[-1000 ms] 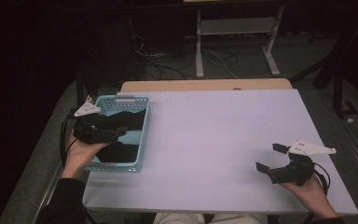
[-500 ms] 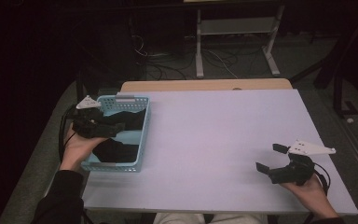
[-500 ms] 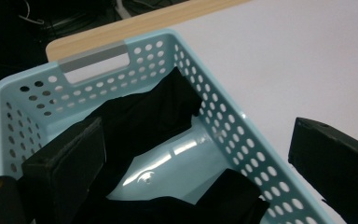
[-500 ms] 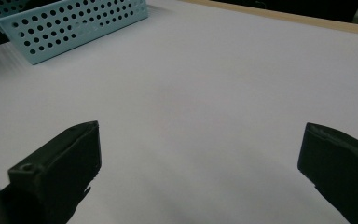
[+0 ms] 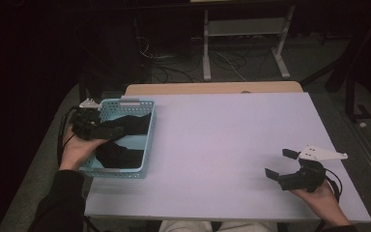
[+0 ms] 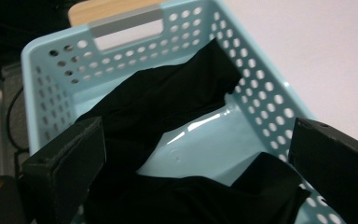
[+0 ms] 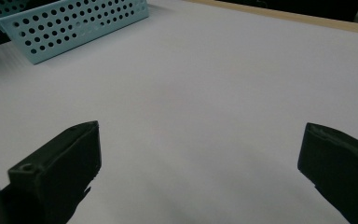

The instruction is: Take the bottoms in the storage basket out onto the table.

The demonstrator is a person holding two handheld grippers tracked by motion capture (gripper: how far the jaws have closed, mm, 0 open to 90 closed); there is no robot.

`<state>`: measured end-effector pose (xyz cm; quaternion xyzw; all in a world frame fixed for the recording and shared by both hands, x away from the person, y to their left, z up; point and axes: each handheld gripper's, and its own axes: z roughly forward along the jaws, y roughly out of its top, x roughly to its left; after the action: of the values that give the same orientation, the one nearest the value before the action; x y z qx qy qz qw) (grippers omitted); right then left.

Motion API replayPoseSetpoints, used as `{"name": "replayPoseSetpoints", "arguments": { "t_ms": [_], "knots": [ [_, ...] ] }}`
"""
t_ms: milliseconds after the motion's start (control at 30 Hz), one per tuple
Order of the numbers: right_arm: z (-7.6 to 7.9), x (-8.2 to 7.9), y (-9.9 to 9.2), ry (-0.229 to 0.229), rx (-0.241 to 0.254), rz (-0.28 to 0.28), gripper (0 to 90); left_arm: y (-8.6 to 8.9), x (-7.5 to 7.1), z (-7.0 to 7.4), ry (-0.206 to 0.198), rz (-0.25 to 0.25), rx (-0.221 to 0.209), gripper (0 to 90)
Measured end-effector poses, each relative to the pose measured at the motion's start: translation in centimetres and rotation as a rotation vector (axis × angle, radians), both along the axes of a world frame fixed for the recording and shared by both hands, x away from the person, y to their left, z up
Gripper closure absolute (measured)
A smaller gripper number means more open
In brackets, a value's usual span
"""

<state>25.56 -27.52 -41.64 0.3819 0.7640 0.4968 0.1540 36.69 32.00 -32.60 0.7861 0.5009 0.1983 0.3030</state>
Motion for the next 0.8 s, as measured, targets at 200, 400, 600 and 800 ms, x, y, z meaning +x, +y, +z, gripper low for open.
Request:
{"name": "replayPoseSetpoints", "arguments": {
  "t_ms": [200,400,600,800],
  "knots": [
    [-0.1,0.0,0.1,0.003,0.001,0.009,0.0,0.2,0.8,-0.9,0.051,0.095,0.017,6.3],
    [-0.1,0.0,0.0,0.000,0.001,0.010,0.0,0.1,1.2,-1.8,0.084,0.121,0.062,6.4],
    [-0.2,0.1,0.2,0.009,-0.005,0.014,0.0,0.3,1.6,-2.7,0.119,0.145,0.093,6.5],
    [-0.2,0.1,0.3,0.012,-0.016,0.019,0.0,0.2,2.3,-3.5,0.149,0.163,0.150,7.6]
  ]
}}
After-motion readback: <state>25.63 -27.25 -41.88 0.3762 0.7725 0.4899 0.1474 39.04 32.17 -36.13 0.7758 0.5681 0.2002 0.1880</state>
